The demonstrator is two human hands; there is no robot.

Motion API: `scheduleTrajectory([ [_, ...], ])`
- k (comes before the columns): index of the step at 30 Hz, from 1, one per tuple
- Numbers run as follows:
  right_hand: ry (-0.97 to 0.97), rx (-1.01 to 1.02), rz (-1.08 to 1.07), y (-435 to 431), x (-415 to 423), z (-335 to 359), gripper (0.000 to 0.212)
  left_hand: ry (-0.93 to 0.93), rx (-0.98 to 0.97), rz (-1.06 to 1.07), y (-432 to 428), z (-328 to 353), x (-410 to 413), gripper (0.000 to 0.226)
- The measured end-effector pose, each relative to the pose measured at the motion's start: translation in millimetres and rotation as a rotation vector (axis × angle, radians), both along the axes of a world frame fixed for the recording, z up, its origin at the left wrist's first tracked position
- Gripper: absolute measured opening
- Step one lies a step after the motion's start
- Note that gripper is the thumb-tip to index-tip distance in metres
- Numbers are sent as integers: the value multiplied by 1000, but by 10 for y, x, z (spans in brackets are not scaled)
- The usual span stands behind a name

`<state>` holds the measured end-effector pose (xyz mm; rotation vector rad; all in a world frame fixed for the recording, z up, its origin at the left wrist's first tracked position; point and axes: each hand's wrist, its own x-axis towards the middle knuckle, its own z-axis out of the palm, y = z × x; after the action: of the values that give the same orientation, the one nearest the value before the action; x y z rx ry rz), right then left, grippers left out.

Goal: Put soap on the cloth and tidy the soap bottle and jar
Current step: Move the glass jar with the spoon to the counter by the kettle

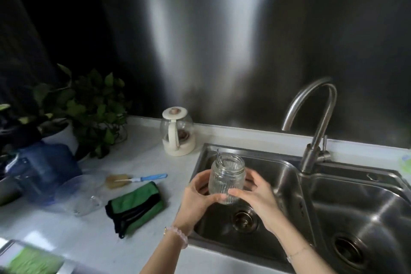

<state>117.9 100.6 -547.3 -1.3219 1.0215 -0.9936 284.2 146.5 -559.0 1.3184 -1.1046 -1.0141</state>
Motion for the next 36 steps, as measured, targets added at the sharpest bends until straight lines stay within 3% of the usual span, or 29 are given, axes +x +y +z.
scheduleTrajectory([
  [7, -11, 26, 135, -366, 936, -92, 61, -105, 63, 97, -187, 58, 901, 73],
  [15, -7, 17, 293, -982, 2065, -314, 65, -219, 118, 221, -580, -91, 1913, 62],
  [28, 44, 95, 242, -1432, 3073, -888, 63, -165, 303, 233, -1124, -585, 2811, 61],
  [36, 54, 165, 200, -1502, 3281, -1123, 76, -268, 342, 218, -1322, -843, 2997, 61],
])
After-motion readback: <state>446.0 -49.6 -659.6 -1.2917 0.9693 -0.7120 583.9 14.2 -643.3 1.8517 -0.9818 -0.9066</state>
